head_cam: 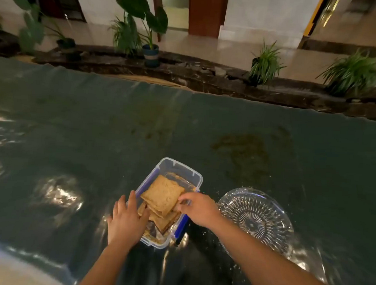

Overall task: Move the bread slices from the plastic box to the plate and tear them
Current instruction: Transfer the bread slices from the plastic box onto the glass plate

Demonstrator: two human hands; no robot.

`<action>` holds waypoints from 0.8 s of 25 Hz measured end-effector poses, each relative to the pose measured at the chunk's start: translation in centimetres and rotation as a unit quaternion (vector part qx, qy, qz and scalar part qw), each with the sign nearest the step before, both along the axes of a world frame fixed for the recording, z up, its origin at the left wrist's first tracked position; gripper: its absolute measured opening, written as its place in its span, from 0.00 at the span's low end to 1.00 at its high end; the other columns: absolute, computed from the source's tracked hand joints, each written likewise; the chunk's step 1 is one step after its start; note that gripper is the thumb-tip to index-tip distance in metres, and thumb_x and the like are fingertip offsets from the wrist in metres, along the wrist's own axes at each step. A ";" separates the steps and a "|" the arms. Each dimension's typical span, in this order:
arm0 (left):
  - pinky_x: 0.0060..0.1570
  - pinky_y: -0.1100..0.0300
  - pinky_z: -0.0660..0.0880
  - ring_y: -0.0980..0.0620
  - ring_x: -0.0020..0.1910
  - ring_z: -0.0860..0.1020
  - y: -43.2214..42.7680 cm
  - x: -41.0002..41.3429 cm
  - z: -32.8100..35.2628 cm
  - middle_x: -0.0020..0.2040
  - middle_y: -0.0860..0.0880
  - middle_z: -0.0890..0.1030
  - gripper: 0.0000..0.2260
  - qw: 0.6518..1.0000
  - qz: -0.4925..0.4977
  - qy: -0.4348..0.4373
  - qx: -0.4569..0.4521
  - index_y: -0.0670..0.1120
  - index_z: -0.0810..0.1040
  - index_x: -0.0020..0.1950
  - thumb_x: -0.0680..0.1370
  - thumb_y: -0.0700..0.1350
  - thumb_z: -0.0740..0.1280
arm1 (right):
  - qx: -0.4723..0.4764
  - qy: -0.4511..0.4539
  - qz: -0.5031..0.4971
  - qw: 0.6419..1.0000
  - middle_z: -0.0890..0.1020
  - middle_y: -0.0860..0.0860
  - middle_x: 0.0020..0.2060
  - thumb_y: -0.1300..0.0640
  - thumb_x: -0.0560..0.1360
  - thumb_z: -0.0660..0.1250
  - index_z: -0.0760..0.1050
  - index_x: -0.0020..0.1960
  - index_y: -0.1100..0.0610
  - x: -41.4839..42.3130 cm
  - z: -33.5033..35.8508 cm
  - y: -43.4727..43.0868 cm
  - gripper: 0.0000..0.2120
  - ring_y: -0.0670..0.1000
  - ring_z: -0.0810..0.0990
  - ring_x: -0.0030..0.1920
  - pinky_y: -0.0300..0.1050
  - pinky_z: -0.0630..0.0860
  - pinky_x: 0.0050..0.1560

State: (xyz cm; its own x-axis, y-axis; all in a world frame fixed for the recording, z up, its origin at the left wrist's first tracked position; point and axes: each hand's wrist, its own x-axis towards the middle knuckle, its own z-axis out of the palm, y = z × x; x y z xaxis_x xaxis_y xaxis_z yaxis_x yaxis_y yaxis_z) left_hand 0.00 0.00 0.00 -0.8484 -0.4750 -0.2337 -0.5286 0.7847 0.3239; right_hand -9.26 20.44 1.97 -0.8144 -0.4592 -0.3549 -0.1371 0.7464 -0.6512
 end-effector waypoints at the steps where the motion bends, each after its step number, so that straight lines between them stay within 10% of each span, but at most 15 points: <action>1: 0.72 0.38 0.63 0.39 0.77 0.59 -0.2 0.0 -0.2 0.79 0.41 0.60 0.33 1.000 0.005 -0.003 0.026 0.51 0.50 0.80 0.79 0.61 0.56 | 0.019 0.000 0.003 1.000 0.83 0.44 0.48 0.44 0.76 0.66 0.78 0.55 0.44 0.1 -0.2 -0.4 0.10 0.47 0.79 0.46 0.45 0.75 0.44; 13: 0.62 0.44 0.71 0.41 0.69 0.67 0.9 0.0 -1.1 0.69 0.42 0.69 0.32 0.991 0.050 0.032 0.124 0.50 0.55 0.79 0.78 0.58 0.61 | 0.099 0.062 -0.085 0.989 0.81 0.47 0.35 0.45 0.76 0.65 0.75 0.40 0.49 -0.3 -1.7 -1.0 0.09 0.45 0.80 0.37 0.44 0.79 0.40; 20: 0.73 0.46 0.66 0.44 0.74 0.65 2.5 0.1 -1.7 0.76 0.45 0.65 0.33 0.995 -0.055 0.076 -0.028 0.47 0.53 0.80 0.79 0.63 0.53 | 0.133 0.121 -0.019 0.984 0.80 0.45 0.36 0.43 0.76 0.63 0.76 0.45 0.48 -1.2 -1.1 0.5 0.10 0.47 0.79 0.36 0.43 0.76 0.34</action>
